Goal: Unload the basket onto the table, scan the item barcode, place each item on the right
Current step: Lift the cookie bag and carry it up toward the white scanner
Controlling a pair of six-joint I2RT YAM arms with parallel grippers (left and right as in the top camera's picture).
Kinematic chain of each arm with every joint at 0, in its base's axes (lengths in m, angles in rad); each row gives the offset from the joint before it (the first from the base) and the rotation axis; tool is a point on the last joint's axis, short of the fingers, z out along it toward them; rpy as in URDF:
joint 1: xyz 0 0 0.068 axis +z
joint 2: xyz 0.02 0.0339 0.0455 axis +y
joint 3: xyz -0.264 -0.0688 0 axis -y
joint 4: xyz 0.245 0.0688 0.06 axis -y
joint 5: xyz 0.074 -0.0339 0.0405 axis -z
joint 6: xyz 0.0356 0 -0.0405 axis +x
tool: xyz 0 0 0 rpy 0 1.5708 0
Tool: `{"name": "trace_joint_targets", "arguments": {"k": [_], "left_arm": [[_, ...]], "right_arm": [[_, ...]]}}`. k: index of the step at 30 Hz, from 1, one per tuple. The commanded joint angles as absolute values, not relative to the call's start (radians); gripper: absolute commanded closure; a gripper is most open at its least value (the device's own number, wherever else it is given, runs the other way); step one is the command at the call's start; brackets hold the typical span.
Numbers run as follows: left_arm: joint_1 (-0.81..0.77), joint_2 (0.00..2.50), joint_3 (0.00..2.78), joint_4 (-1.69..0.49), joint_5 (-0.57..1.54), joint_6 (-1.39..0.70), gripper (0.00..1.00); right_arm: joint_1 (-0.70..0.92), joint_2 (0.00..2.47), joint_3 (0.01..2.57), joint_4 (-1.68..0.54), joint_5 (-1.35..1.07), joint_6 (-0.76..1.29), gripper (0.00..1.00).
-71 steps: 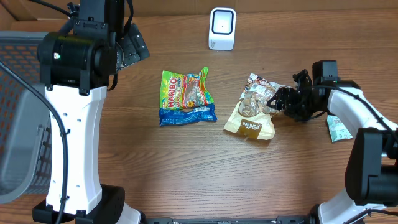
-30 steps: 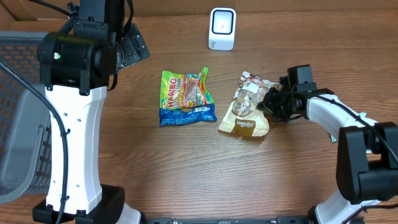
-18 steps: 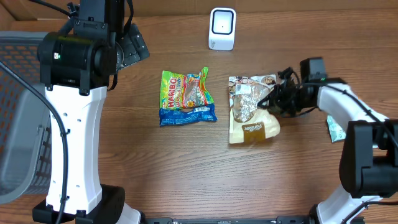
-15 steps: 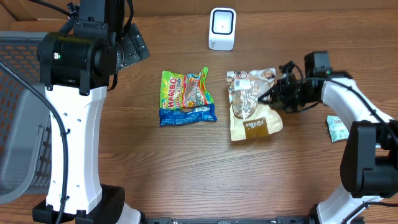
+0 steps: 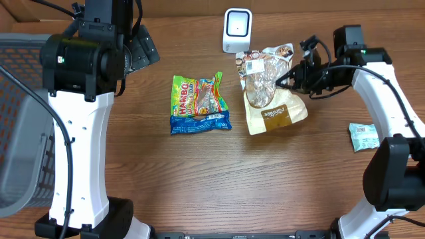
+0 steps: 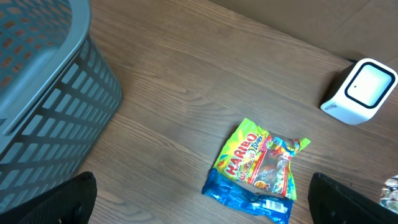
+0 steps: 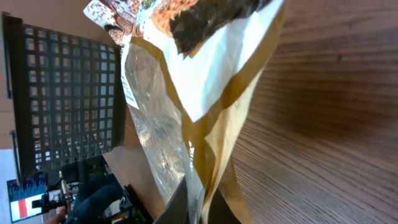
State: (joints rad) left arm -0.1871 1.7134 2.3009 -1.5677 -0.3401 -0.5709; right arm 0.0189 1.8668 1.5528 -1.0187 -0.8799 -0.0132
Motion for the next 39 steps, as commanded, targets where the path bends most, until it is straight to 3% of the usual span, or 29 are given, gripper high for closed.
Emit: {"name": "trace_joint_targets", "arguments": {"k": [1, 17, 39], "left_arm": [[-0.184, 1.713, 2.319, -1.567, -0.34, -0.583, 0.0], [-0.184, 1.713, 2.319, -1.567, -0.34, -0.583, 0.0], [-0.183, 1.713, 2.318, -1.567, -0.284, -0.563, 0.0]], "right_arm": [[0.039, 1.837, 1.62, -1.031, -0.907, -0.031, 0.96], [0.093, 1.566, 1.658, -1.005, -0.922, -0.06, 0.96], [0.093, 1.564, 1.655, -0.959, -0.845, -0.033, 0.96]]}}
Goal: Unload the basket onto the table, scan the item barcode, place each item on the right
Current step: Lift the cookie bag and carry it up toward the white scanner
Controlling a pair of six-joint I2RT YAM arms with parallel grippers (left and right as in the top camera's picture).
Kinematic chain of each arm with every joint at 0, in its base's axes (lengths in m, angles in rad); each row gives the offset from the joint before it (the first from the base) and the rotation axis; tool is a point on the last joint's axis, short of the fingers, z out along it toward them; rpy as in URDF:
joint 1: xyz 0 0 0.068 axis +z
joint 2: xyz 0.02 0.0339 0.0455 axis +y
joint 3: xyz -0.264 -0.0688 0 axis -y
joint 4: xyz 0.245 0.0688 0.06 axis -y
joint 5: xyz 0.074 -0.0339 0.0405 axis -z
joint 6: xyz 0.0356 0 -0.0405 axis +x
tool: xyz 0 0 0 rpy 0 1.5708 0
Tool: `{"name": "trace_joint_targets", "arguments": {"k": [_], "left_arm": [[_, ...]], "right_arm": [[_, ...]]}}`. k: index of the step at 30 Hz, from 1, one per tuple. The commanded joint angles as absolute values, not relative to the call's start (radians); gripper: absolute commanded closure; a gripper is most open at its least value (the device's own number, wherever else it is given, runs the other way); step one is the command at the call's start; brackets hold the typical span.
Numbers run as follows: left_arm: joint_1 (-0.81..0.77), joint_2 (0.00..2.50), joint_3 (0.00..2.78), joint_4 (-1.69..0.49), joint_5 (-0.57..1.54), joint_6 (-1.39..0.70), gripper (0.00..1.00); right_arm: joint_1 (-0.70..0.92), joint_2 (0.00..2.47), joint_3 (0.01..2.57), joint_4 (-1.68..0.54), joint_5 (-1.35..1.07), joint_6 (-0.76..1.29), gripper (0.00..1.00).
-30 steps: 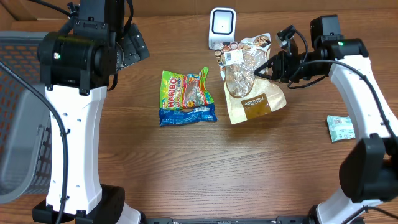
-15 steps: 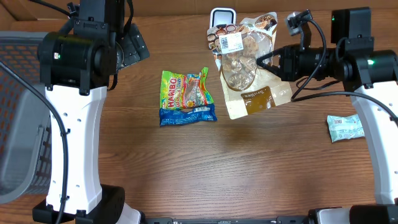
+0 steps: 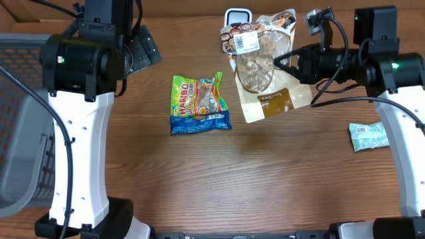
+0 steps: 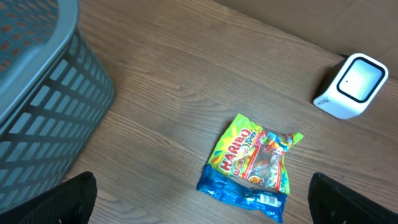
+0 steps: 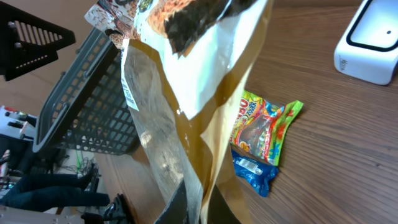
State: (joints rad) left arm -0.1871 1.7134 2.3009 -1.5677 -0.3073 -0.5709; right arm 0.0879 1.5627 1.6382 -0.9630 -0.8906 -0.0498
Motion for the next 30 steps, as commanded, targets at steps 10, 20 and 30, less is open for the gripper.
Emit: {"name": "trace_joint_targets", "arguments": {"k": [10, 20, 30], "left_arm": [[-0.076, 1.833, 2.307, -1.565, -0.189, -0.359, 0.0], [0.029, 1.978, 2.307, -1.573, -0.055, -0.094, 0.0], [0.035, 2.071, 2.307, -1.56, -0.062, 0.023, 0.0]], "right_arm": [[0.105, 1.595, 1.654, -0.959, -0.751, -0.03, 0.96], [0.146, 1.686, 1.654, -0.941, -0.532, -0.024, 0.96], [0.155, 1.763, 1.654, -0.675, -0.133, 0.057, 0.96]]}}
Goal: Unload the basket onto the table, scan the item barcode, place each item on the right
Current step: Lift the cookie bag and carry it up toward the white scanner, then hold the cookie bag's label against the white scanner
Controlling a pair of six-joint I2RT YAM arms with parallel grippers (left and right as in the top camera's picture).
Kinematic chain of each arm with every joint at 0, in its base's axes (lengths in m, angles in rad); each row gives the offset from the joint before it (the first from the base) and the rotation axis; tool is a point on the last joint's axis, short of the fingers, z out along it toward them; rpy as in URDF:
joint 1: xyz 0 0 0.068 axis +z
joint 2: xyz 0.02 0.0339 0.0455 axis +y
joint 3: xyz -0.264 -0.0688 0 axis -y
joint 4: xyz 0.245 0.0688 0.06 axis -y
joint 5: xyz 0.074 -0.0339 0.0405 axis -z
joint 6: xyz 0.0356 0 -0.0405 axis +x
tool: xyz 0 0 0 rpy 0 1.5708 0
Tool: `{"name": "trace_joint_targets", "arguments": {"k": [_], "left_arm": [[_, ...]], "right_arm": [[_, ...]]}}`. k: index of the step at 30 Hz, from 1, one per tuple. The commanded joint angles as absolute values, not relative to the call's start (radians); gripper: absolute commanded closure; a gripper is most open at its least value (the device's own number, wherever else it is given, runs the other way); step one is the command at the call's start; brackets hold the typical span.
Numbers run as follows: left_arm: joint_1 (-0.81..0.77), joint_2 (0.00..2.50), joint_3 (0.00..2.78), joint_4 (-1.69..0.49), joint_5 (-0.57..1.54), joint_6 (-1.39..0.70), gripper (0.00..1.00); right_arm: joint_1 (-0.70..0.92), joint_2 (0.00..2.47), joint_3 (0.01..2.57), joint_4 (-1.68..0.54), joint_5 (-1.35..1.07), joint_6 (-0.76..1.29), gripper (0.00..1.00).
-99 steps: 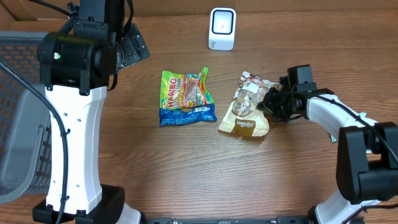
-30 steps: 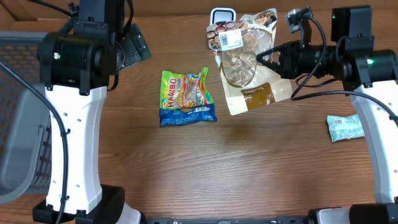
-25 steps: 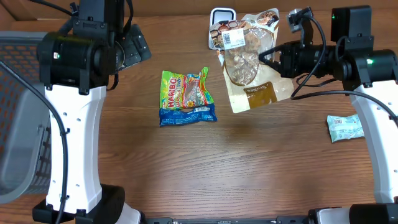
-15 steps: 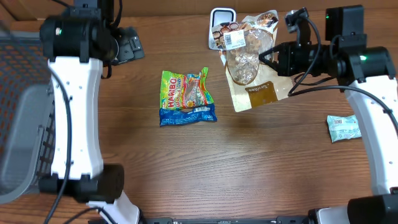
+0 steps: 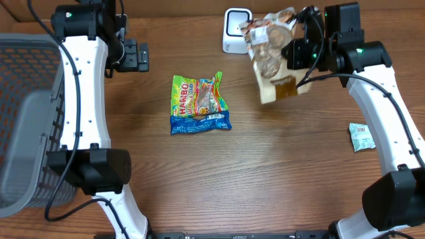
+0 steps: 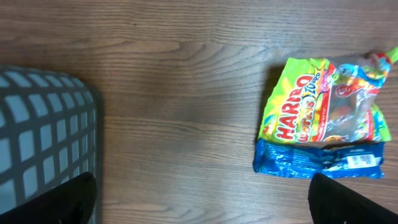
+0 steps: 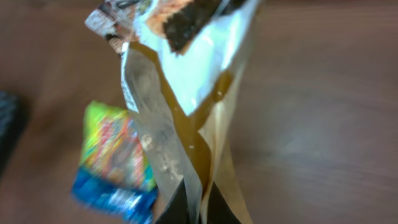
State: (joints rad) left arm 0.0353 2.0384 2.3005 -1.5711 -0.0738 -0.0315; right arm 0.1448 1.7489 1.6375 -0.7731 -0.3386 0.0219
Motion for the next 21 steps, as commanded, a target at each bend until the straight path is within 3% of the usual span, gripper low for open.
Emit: {"name": "trace_joint_targets", "arguments": {"k": [1, 5, 10, 15, 21], "left_arm": [[0.035, 2.078, 2.307, -1.55, -0.061, 0.023, 0.0], [0.032, 2.1, 2.307, -1.518, -0.061, 0.023, 0.0], [0.033, 2.106, 2.307, -1.514, -0.061, 0.023, 0.0], [0.03, 2.106, 2.307, -1.514, -0.06, 0.023, 0.0], [0.032, 2.106, 2.307, -1.514, -0.06, 0.023, 0.0]], "right_arm": [[0.16, 1.769, 1.654, -0.64, -0.083, 0.057, 0.96], [0.215, 1.791, 1.654, -0.494, 0.168, -0.007, 0.96], [0.33, 1.849, 1.654, -0.237, 0.429, -0.268, 0.96], [0.411, 1.984, 1.654, 0.096, 0.594, -0.596, 0.96], [0.424, 2.096, 1.654, 0.242, 0.594, -0.849, 0.96]]}}
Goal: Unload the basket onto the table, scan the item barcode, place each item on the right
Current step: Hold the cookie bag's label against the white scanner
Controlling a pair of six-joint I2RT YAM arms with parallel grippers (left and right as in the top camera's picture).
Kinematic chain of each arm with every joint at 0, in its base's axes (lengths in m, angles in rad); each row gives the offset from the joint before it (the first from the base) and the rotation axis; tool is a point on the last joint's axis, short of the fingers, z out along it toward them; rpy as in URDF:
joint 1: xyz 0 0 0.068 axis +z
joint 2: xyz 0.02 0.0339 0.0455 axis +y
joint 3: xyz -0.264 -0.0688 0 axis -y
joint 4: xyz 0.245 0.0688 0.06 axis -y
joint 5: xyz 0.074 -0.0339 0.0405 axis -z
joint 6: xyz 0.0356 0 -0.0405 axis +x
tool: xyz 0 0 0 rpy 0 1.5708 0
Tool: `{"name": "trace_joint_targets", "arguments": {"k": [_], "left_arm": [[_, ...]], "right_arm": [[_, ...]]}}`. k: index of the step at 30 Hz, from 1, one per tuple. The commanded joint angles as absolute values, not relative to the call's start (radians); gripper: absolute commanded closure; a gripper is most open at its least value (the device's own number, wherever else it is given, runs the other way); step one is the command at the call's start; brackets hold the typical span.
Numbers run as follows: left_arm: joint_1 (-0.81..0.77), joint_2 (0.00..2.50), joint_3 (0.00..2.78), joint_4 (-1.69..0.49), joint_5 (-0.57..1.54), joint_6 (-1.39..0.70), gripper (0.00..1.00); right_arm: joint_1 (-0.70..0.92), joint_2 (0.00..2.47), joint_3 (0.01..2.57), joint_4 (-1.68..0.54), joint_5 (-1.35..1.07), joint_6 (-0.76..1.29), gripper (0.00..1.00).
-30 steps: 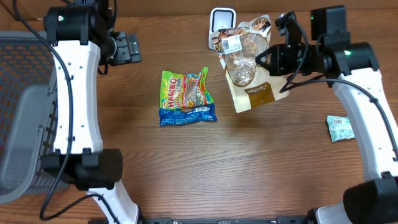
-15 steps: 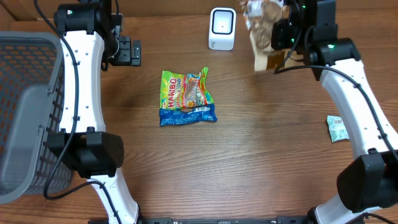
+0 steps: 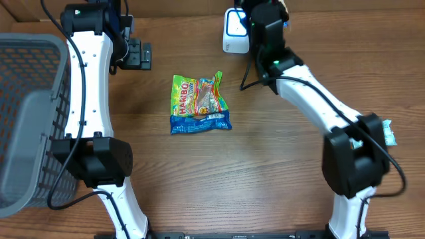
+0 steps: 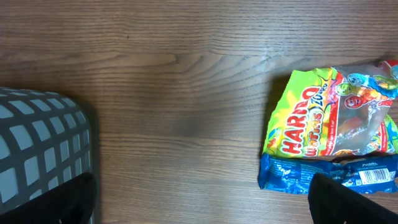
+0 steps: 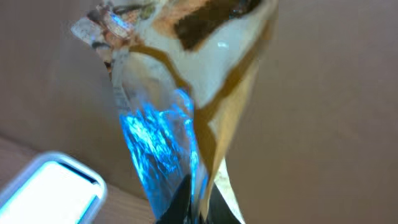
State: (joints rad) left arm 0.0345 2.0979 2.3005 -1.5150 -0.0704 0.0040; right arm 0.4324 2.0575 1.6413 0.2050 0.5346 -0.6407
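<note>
My right gripper (image 5: pixel 199 200) is shut on the lower edge of a brown and white snack bag (image 5: pixel 205 68) with a clear window. The bag hangs upright just above the white scanner (image 5: pixel 43 186), and blue light shines on its window. In the overhead view the right arm (image 3: pixel 299 79) reaches to the table's back edge and covers part of the scanner (image 3: pixel 232 30); the bag is hidden there. My left gripper (image 4: pixel 199 211) is open and empty, over bare wood between the basket and the Haribo bag (image 4: pixel 329 140).
A grey mesh basket (image 3: pixel 26 119) fills the left side. The Haribo bag (image 3: pixel 199 103) lies mid-table, left of the scanner. A small teal packet (image 3: pixel 388 133) lies at the right, partly behind the right arm. A cardboard wall backs the table.
My right arm has swung back over the scanner. The snack bag, then tilted beside the scanner, is now held close above it with blue light on its window. The left gripper has barely shifted.
My right gripper first held the snack bag by one edge on the table right of the scanner. Then the bag was lifted in front of the scanner, then tilted beside it, now lit blue above it. The left arm went from high up to low near the basket.
</note>
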Motion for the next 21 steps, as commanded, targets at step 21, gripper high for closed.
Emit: {"name": "trace_joint_targets", "arguments": {"k": [21], "left_arm": [[0.027, 2.106, 2.307, -1.514, -0.059, 0.023, 0.0]], "right_arm": [[0.424, 2.244, 1.654, 0.331, 0.582, -1.134, 0.96]]}}
